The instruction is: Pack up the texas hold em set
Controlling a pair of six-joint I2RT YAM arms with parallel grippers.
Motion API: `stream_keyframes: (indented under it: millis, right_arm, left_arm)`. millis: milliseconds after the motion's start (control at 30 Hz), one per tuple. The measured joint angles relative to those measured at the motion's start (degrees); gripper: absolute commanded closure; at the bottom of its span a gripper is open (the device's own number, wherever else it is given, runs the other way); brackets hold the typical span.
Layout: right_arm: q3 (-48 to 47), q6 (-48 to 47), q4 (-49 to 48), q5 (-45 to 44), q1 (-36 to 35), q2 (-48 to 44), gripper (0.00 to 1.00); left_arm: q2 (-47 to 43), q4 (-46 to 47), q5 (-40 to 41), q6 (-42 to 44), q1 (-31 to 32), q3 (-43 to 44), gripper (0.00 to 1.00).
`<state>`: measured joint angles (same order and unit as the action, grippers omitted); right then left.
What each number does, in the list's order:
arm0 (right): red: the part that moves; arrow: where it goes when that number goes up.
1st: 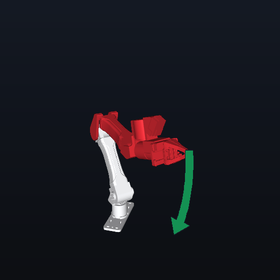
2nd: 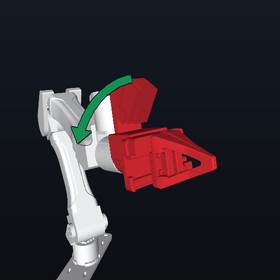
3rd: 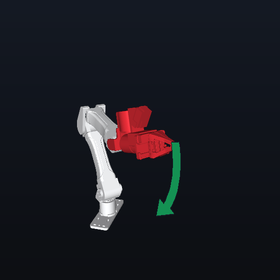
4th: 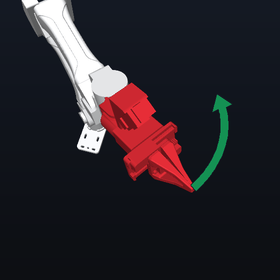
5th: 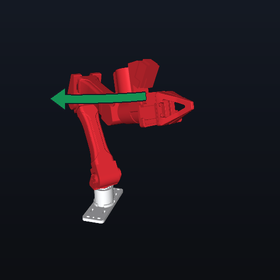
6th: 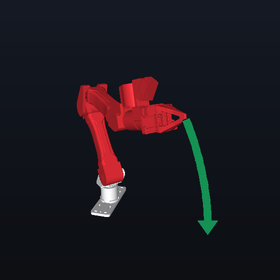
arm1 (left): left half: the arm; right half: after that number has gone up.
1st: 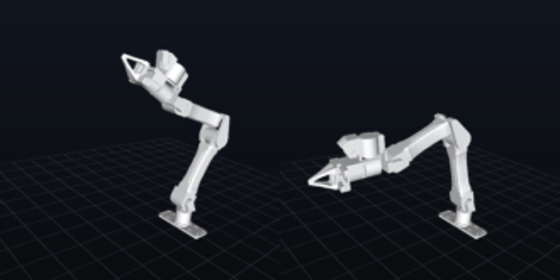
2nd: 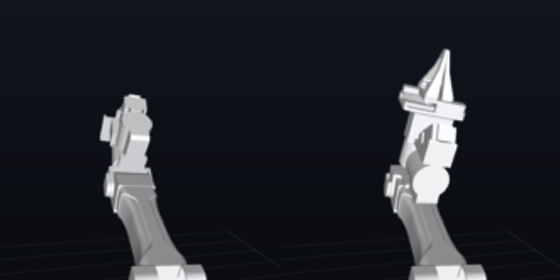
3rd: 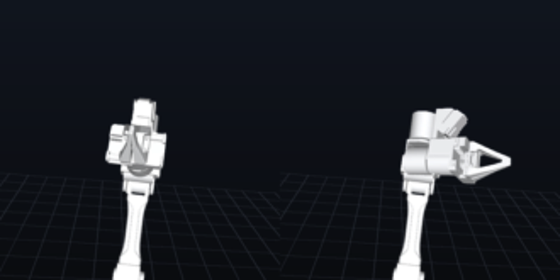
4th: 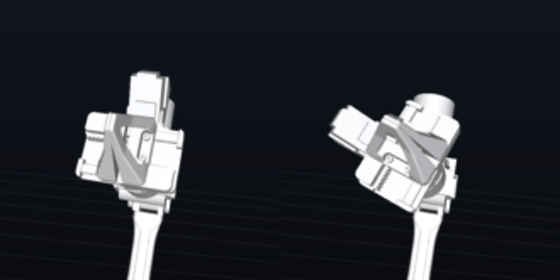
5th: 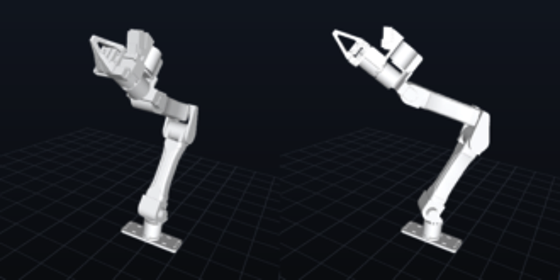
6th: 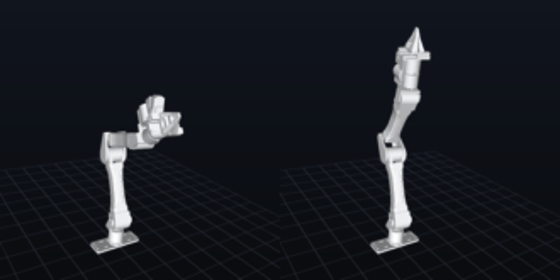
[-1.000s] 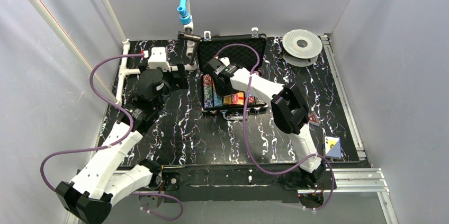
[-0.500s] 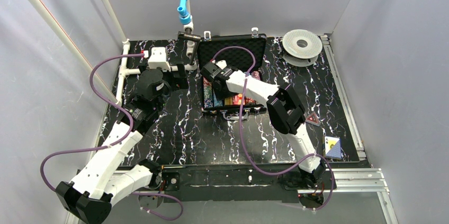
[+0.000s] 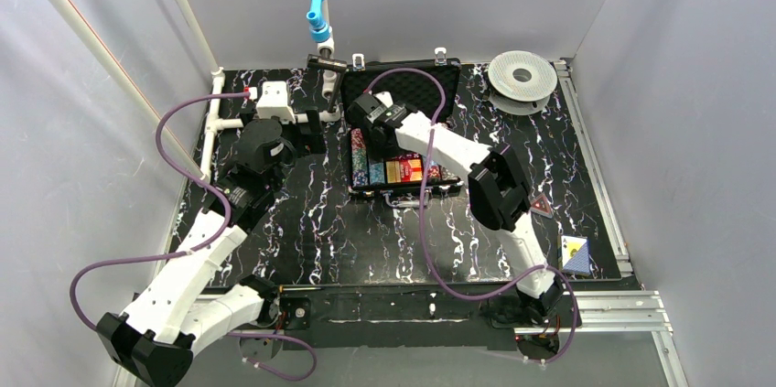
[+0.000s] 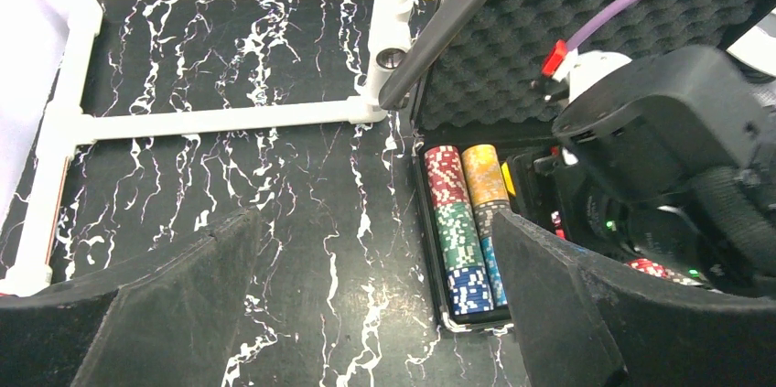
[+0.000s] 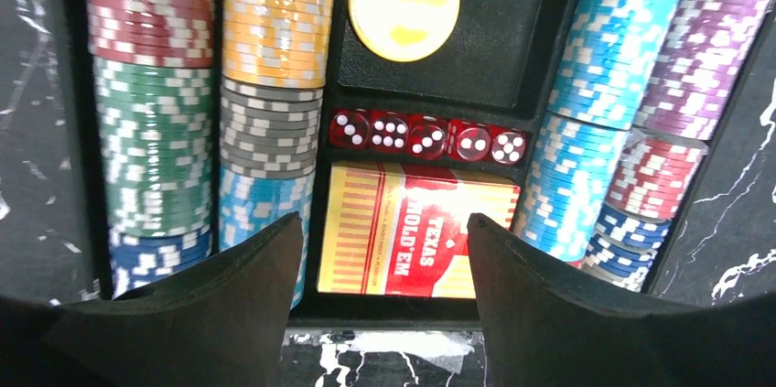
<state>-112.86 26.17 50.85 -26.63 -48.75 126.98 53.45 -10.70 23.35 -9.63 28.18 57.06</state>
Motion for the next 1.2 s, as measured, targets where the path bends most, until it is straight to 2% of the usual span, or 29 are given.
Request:
stream_keyframes:
  millis: [133, 267, 733, 867, 967, 1133, 1200]
  right_arm:
    - [-0.5, 0.0, 0.2, 0.0, 0.0, -2.6, 0.26]
    - [3.5, 0.7, 0.0, 0.0, 0.1, -8.0, 0.27]
    - [45.9, 5.0, -9.7, 1.2, 5.9, -45.5, 0.2]
    - [56.3, 8.0, -11.2, 4.2, 13.5, -56.6, 0.16]
    - [62.4, 11.3, -11.7, 8.4, 23.6, -63.0, 0.12]
    - [66.2, 16.2, -9.9, 13.2, 38.1, -66.7, 0.08]
    - [66.7, 18.3, -8.9, 14.3, 43.3, -66.6, 0.02]
  left_arm:
    - [0.4, 0.0, -0.3, 0.0, 0.0, 0.0, 0.02]
    - [0.6, 0.0, -1.0, 0.0, 0.0, 0.0, 0.02]
    - [1.4, 0.0, -4.8, 0.0, 0.0, 0.0, 0.02]
    - [1.5, 0.0, -5.7, 0.0, 0.0, 0.0, 0.02]
    - [1.6, 0.0, -6.2, 0.0, 0.0, 0.0, 0.02]
    - [1.6, -0.1, -6.5, 0.0, 0.0, 0.0, 0.02]
    - [1.6, -0.1, -6.5, 0.0, 0.0, 0.0, 0.02]
